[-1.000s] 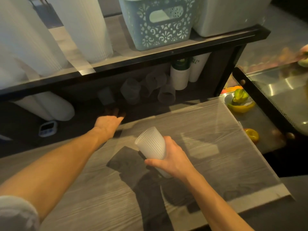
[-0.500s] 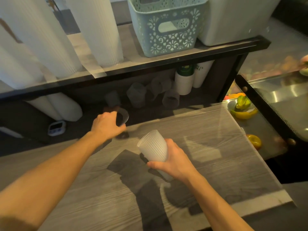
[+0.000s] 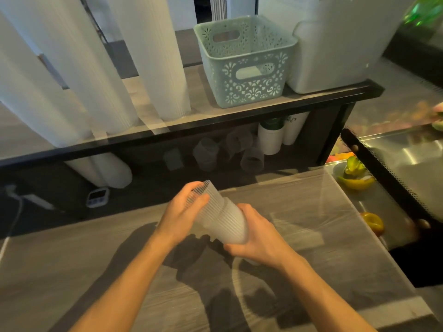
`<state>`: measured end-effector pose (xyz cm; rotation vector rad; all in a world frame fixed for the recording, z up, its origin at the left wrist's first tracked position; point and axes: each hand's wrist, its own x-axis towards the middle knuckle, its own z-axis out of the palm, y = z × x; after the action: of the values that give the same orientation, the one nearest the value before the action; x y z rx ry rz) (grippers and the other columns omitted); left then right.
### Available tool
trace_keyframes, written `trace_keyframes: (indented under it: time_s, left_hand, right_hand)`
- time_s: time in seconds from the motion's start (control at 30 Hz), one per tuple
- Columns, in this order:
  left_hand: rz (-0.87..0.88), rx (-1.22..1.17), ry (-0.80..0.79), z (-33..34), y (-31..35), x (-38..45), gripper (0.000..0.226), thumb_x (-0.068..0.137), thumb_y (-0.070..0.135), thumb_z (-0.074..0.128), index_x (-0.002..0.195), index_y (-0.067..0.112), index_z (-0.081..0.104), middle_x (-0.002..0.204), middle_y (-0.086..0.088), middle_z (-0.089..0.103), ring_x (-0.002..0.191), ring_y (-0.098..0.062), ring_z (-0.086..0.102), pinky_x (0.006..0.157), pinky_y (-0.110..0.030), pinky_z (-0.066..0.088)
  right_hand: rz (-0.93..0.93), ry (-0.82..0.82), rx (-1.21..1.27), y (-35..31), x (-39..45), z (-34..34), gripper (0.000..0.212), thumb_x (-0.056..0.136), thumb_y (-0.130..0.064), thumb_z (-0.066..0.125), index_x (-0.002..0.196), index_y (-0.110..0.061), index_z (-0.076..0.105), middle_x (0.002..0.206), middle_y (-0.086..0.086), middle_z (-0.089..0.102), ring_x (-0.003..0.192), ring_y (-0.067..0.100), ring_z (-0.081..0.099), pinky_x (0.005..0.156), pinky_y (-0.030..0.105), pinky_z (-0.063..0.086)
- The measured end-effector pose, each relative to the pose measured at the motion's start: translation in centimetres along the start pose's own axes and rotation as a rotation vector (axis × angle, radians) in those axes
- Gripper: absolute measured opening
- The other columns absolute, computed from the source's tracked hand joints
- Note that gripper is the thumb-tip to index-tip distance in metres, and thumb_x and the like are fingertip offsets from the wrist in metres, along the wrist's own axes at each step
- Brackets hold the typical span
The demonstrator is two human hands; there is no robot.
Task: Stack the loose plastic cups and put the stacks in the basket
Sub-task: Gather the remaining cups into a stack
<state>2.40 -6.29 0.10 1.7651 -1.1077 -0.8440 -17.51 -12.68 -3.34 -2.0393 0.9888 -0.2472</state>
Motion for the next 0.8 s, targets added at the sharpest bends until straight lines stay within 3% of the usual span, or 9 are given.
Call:
trace_keyframes:
  time_s: [0.27, 0.37, 0.47, 0.53, 0.57, 0.63, 0.7, 0.77, 0.8]
  left_hand:
    - [0.045, 0.064, -0.106, 2.3, 1.8, -0.5, 0.068, 0.072, 0.070, 0.054, 0.133, 0.039, 0.053, 0.125, 0.017, 0.056, 0.113, 0.010, 0.051, 0.097, -0.018, 0.041]
    - [0.062, 0.109, -0.116, 4.7, 1.6, -1.1, 0.078, 0.073, 0.068, 0.055, 0.140, 0.029, 0.047, 0.130, 0.013, 0.048, 0.118, 0.011, 0.044, 0.106, -0.013, 0.034]
    - [0.049, 0.174, -0.161, 6.6, 1.3, -0.9, 0.090, 0.074, 0.071, 0.050, 0.148, 0.021, 0.038, 0.138, 0.013, 0.042, 0.124, 0.009, 0.039, 0.105, -0.006, 0.024]
    - [0.027, 0.163, -0.212, 7.4, 1.4, 0.3, 0.092, 0.072, 0.075, 0.044, 0.147, 0.021, 0.040, 0.140, 0.010, 0.043, 0.130, 0.002, 0.039, 0.108, -0.009, 0.023]
    - [0.021, 0.141, -0.220, 7.9, 1.8, 0.9, 0.086, 0.075, 0.073, 0.045, 0.143, 0.021, 0.044, 0.139, 0.008, 0.045, 0.130, 0.000, 0.041, 0.108, -0.009, 0.024]
    - [0.003, 0.064, -0.211, 9.0, 2.8, 2.3, 0.050, 0.091, 0.056, 0.053, 0.130, 0.025, 0.053, 0.132, 0.005, 0.052, 0.125, 0.000, 0.048, 0.101, -0.002, 0.027]
    - [-0.016, 0.013, -0.216, 10.4, 3.9, 3.8, 0.021, 0.100, 0.035, 0.050, 0.119, 0.030, 0.057, 0.125, 0.005, 0.055, 0.112, 0.011, 0.051, 0.090, 0.003, 0.029]
    - [-0.023, 0.003, -0.183, 11.6, 4.4, 5.6, 0.021, 0.099, 0.037, 0.050, 0.117, 0.032, 0.060, 0.121, 0.009, 0.057, 0.107, 0.009, 0.052, 0.092, -0.002, 0.033]
    - [-0.046, -0.018, -0.132, 12.0, 4.3, 6.8, 0.027, 0.096, 0.044, 0.054, 0.119, 0.030, 0.062, 0.117, 0.011, 0.059, 0.108, 0.001, 0.056, 0.096, -0.012, 0.038]
  right_hand:
    - [-0.022, 0.114, 0.052, 0.6, -0.8, -0.4, 0.087, 0.059, -0.070, 0.075, 0.131, -0.037, 0.038, 0.122, -0.016, 0.050, 0.106, 0.006, 0.054, 0.087, 0.034, 0.052]
    - [-0.018, 0.130, 0.065, 1.1, -1.0, -0.6, 0.078, 0.058, -0.064, 0.072, 0.124, -0.036, 0.041, 0.116, -0.016, 0.053, 0.103, 0.008, 0.057, 0.083, 0.032, 0.050]
    - [0.021, 0.150, 0.051, 2.3, -1.0, -0.9, 0.075, 0.054, -0.061, 0.068, 0.120, -0.035, 0.043, 0.114, -0.014, 0.055, 0.104, 0.013, 0.060, 0.080, 0.030, 0.047]
    - [0.057, 0.186, 0.056, 3.3, -1.1, -1.2, 0.079, 0.051, -0.066, 0.064, 0.121, -0.034, 0.044, 0.114, -0.012, 0.056, 0.105, 0.015, 0.060, 0.079, 0.031, 0.047]
    - [0.077, 0.210, 0.060, 3.7, -1.0, -1.5, 0.082, 0.050, -0.068, 0.063, 0.122, -0.033, 0.045, 0.114, -0.012, 0.056, 0.104, 0.015, 0.060, 0.080, 0.032, 0.047]
    - [0.112, 0.247, 0.067, 4.4, -0.7, -2.3, 0.088, 0.047, -0.073, 0.063, 0.124, -0.034, 0.044, 0.113, -0.014, 0.052, 0.100, 0.010, 0.057, 0.079, 0.030, 0.046]
    - [0.139, 0.259, 0.075, 4.9, -0.3, -3.2, 0.096, 0.044, -0.078, 0.063, 0.127, -0.034, 0.043, 0.113, -0.016, 0.048, 0.099, 0.005, 0.051, 0.079, 0.027, 0.044]
    - [0.165, 0.285, 0.111, 5.5, 0.1, -4.2, 0.096, 0.043, -0.076, 0.066, 0.126, -0.033, 0.044, 0.112, -0.014, 0.050, 0.102, 0.007, 0.053, 0.082, 0.027, 0.045]
    - [0.180, 0.297, 0.124, 5.9, 0.3, -4.6, 0.092, 0.045, -0.073, 0.069, 0.124, -0.034, 0.043, 0.112, -0.014, 0.051, 0.103, 0.009, 0.055, 0.083, 0.028, 0.047]
